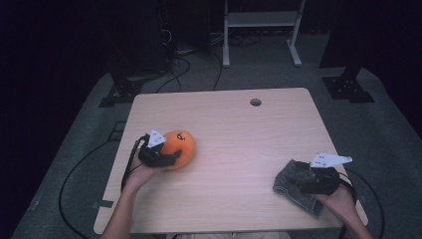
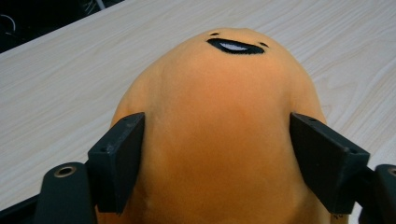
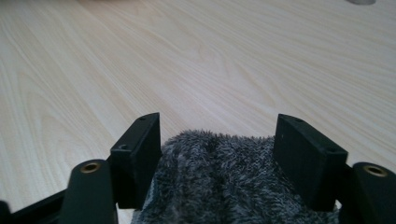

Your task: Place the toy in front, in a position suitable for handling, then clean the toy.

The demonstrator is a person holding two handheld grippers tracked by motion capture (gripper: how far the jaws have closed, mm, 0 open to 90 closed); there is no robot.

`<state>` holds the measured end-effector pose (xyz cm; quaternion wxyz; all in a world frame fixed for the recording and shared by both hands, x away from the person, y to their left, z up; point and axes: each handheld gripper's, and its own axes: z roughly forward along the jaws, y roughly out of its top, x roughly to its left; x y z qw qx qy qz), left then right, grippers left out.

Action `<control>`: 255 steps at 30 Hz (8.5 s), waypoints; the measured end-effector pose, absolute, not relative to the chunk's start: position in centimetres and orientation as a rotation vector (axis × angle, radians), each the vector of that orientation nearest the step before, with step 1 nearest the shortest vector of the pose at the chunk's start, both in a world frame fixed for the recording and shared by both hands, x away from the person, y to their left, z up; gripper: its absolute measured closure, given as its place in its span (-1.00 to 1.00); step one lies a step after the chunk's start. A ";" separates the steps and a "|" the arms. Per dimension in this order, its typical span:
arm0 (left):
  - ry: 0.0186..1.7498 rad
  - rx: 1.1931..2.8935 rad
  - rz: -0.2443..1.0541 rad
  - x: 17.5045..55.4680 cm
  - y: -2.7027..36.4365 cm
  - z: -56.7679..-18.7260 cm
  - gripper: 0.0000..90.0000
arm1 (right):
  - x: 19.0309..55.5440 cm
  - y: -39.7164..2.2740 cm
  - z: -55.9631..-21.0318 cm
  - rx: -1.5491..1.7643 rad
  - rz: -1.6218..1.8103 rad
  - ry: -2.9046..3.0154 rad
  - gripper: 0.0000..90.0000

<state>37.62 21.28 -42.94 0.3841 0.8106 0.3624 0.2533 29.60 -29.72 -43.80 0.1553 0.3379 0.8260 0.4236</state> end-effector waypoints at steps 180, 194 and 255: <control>0.451 2.184 0.248 32.1 7.4 -43.0 -0.33 | 30.3 -21.0 -41.9 0.702 1.377 2.312 0.75; 0.472 2.122 0.201 32.5 7.4 -42.6 -0.38 | 29.3 -20.2 -42.4 0.643 1.397 2.383 0.76; 0.258 2.249 0.251 30.1 6.3 -42.6 -0.45 | 31.4 -22.0 -42.8 0.843 1.432 2.463 0.77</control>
